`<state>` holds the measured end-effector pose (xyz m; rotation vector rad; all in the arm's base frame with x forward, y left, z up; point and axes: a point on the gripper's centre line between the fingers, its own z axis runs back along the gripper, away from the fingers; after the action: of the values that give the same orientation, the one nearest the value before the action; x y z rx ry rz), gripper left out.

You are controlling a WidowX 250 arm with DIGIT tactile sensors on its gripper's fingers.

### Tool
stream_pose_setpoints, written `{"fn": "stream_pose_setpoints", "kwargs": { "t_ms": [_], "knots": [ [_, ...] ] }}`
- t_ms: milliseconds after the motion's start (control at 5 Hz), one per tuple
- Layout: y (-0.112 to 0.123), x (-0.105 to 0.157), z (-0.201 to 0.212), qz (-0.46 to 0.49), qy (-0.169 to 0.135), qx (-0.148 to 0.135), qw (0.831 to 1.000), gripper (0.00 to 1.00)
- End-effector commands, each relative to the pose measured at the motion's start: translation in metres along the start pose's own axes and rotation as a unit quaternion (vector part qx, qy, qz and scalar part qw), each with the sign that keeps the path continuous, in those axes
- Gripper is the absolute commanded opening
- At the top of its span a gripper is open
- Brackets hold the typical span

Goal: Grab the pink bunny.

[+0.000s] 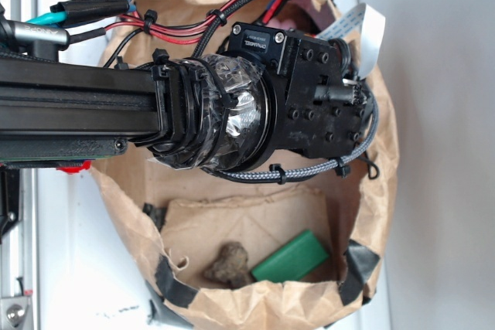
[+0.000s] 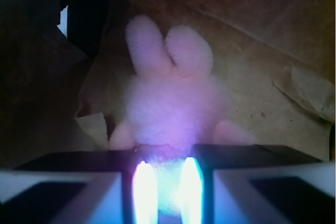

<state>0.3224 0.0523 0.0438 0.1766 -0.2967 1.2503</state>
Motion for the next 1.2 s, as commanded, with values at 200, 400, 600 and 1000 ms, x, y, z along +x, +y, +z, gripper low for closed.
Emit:
{"fn": "stream_pose_setpoints", "kwargs": {
  "t_ms": [200,400,600,1000],
  "knots": [
    [0.016,0.004,0.048,-0.070,0.013,-0.049,0.996,0.00],
    [0.023,-0.005,0.089,-0.157,0.036,-0.070,0.985,0.00],
    [0.031,-0.006,0.119,-0.195,0.057,-0.097,0.974,0.00],
    [0.028,0.003,0.146,-0.266,0.073,-0.115,0.954,0.00]
  ]
}}
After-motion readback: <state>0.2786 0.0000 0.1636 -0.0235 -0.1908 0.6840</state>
